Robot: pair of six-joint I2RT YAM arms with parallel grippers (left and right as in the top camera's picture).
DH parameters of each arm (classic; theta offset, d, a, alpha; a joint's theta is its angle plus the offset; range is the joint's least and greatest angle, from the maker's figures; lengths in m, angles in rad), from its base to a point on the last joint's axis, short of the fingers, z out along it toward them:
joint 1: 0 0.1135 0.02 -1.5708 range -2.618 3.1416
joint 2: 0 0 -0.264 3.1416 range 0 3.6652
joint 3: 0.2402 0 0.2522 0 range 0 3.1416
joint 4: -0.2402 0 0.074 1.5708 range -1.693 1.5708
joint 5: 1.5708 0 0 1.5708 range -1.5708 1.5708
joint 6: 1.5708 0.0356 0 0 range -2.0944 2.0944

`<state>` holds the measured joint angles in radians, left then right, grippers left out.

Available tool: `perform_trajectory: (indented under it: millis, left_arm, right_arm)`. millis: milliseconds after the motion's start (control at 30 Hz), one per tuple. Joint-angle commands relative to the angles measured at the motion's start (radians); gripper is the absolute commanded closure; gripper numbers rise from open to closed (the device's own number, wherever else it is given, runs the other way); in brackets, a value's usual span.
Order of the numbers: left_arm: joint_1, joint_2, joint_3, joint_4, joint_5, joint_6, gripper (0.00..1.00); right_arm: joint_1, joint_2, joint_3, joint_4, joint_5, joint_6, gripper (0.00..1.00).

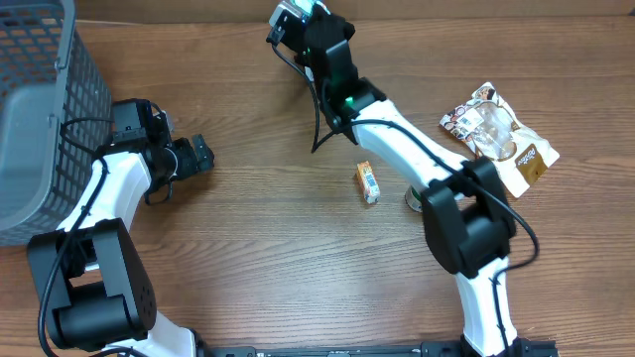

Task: Scan the item barcode
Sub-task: 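Raise the wipes pack to the white scanner with the right gripper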

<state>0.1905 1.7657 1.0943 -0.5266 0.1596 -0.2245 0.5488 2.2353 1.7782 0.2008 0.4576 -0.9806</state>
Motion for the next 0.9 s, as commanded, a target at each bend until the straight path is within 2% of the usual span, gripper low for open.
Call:
perform_trajectory:
  millis: [0, 200, 300, 467, 567, 667, 767, 867]
  left_arm:
    - [0.005, 0.006, 0.014, 0.003, -0.014, 0.019, 0.00]
    - [0.005, 0.006, 0.014, 0.003, -0.014, 0.019, 0.00]
    - [0.005, 0.006, 0.014, 0.003, -0.014, 0.019, 0.00]
    - [0.005, 0.006, 0.014, 0.003, -0.014, 0.019, 0.00]
    - [0.005, 0.006, 0.014, 0.003, -0.014, 0.019, 0.00]
    - [0.005, 0.006, 0.014, 0.003, -0.014, 0.019, 0.00]
    - [0.005, 0.006, 0.014, 0.003, -0.014, 0.019, 0.00]
    - [0.005, 0.006, 0.014, 0.003, -0.014, 0.019, 0.00]
  right_arm:
    - [-0.002, 0.049, 0.016, 0.070, 0.057, -0.077, 0.96]
    - [-0.005, 0.142, 0.016, 0.214, 0.103, -0.129, 0.96]
    - [-0.006, 0.163, 0.016, 0.224, 0.102, -0.128, 0.96]
    - [-0.006, 0.178, 0.016, 0.171, 0.094, -0.127, 0.96]
    - [-0.006, 0.180, 0.016, 0.053, 0.056, -0.118, 0.96]
    - [-0.006, 0.180, 0.016, -0.025, 0.046, -0.050, 0.96]
    - [-0.006, 0.180, 0.016, -0.032, 0.047, 0.013, 0.96]
    - [-0.005, 0.180, 0.016, -0.029, 0.047, 0.012, 0.96]
